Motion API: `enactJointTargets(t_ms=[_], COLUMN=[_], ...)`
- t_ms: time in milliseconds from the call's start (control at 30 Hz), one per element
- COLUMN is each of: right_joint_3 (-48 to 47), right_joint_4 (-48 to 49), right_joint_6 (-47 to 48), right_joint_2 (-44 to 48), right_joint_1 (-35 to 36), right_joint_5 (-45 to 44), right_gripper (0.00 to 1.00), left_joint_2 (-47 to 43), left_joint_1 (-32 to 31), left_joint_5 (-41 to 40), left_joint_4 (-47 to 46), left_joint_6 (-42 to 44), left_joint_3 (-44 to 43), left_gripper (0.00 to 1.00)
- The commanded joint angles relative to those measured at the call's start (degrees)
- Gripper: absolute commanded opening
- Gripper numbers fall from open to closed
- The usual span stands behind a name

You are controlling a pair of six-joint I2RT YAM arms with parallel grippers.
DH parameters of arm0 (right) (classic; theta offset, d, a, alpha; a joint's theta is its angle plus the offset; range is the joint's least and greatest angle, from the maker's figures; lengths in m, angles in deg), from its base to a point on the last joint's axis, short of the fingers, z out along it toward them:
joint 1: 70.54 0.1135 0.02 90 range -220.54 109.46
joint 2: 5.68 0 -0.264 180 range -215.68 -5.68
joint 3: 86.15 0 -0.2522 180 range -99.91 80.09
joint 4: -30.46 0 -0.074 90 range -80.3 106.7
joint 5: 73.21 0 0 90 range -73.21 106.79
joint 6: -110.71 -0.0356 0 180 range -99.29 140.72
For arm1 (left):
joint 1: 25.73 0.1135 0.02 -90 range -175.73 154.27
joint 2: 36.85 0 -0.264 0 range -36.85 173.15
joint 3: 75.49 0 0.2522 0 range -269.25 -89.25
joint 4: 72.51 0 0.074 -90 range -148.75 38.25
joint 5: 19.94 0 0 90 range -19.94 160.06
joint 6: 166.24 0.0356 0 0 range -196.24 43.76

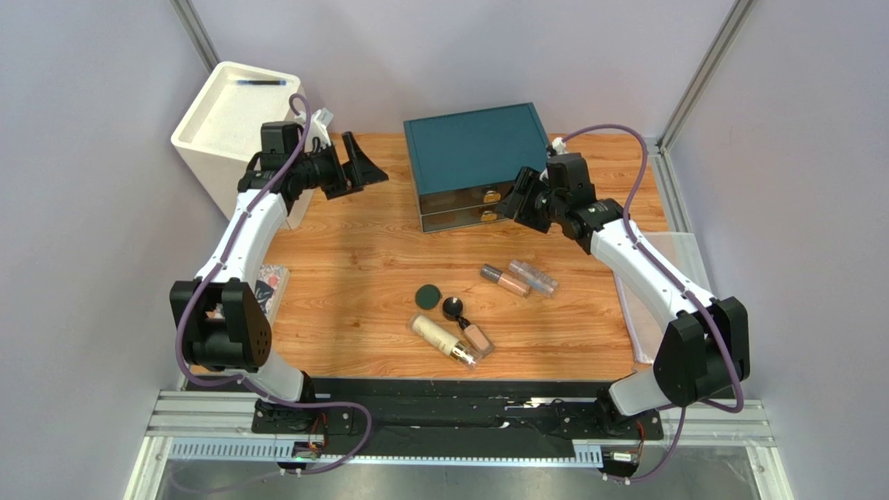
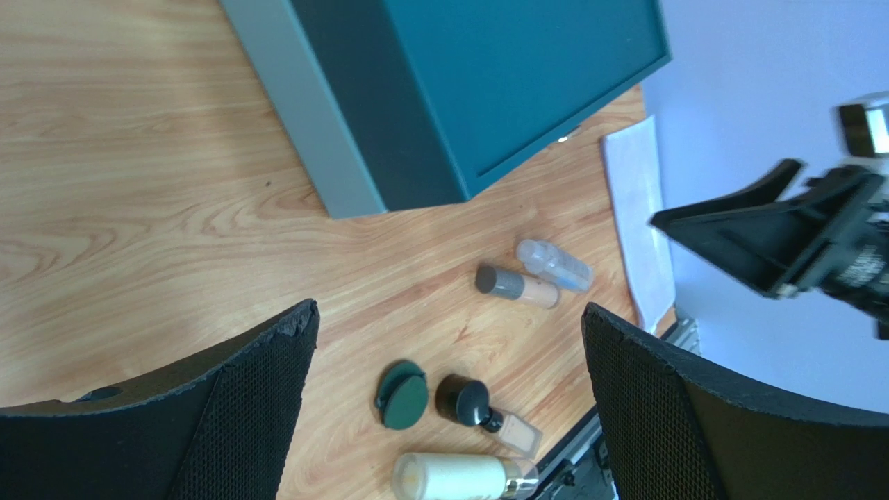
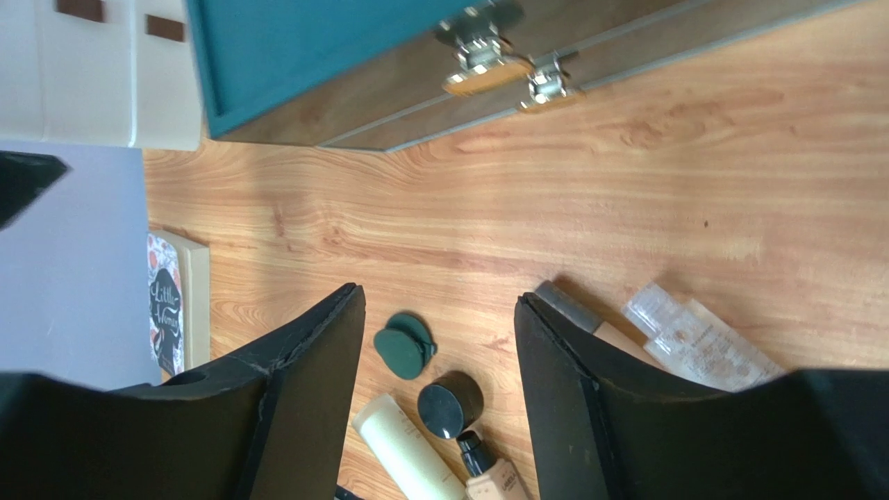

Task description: Organize the makeup

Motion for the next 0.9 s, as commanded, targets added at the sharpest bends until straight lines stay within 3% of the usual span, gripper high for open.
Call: enactJointTargets(t_ms=[0, 133, 200, 300, 333, 433, 667, 867], right_joint_3=[4.5, 6.1, 5.9, 6.2, 6.2, 5.1, 2.0, 1.5], right_joint_4=[7.0, 12.0, 12.9, 16.8, 17.8, 21.0, 24.8, 30.2], right_joint_6=[-6.1, -9.8, -10.9, -14.0, -14.8, -16.8, -19.7, -22.6], right_joint_2=[-1.2, -4.3, -6.1, -8.5, -9.1, -11.7, -15.7, -17.5], right_joint_1=[-0.9, -1.9, -2.2, -3.3, -3.7, -4.4, -4.6, -4.6], right_joint_5=[2.1, 4.3, 4.7, 5.8, 6.4, 7.7, 6.6, 9.7], right_gripper=[0.61, 0.61, 0.61, 0.60, 0.60, 0.58, 0.53, 0.49], left_joint_2=[0.4, 2.3, 3.3, 6.3, 8.2, 11.2, 20.7, 26.6], left_joint_1=[-0.4, -1.5, -2.4, -3.7, -4.2, -6.6, -12.9, -14.5], left_joint_5=[6.2, 8.6, 9.2, 11.3, 11.9, 12.1, 3.9, 1.4], left_joint_4=[-8.3, -9.4, -9.6, -9.3, -9.3, -7.8, 6.0, 9.6], left_joint_6=[-3.5, -4.3, -4.3, -5.7, -6.0, -6.2, -1.1, -1.1], left_joint_3=[-0.4, -4.3, -5.8, -10.4, -11.4, -15.6, -29.8, -35.2], left_gripper=[1.00, 0.98, 0.93, 0.50, 0.26, 0.03, 0.00, 0.00])
